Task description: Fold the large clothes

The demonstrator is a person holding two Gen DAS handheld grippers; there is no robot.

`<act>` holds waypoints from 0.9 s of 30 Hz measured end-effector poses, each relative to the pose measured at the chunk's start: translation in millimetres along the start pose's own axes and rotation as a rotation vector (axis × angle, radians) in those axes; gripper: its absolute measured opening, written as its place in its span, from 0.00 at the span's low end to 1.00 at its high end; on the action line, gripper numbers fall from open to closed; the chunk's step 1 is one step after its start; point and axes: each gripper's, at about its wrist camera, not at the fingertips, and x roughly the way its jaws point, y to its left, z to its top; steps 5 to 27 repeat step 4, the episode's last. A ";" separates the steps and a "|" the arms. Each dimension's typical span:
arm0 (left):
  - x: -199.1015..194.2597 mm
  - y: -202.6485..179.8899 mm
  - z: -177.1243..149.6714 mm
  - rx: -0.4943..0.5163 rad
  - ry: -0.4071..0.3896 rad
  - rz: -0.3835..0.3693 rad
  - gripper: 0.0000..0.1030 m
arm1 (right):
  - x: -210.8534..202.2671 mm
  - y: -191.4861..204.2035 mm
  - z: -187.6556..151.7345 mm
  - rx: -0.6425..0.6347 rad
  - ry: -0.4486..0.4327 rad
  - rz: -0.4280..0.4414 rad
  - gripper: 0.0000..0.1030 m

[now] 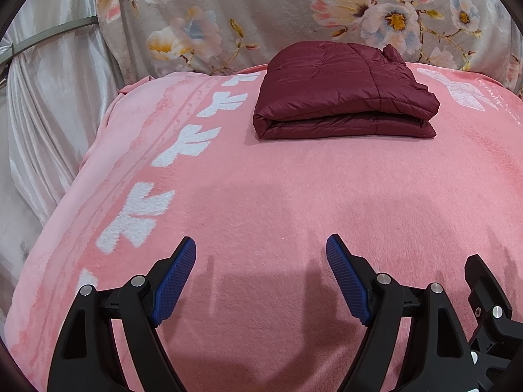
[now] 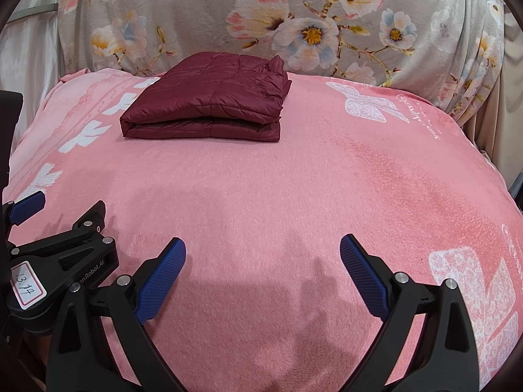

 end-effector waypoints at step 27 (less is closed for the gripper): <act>-0.5 -0.7 0.1 -0.001 0.000 0.002 0.76 | 0.5 0.3 0.2 -0.001 0.000 0.001 0.90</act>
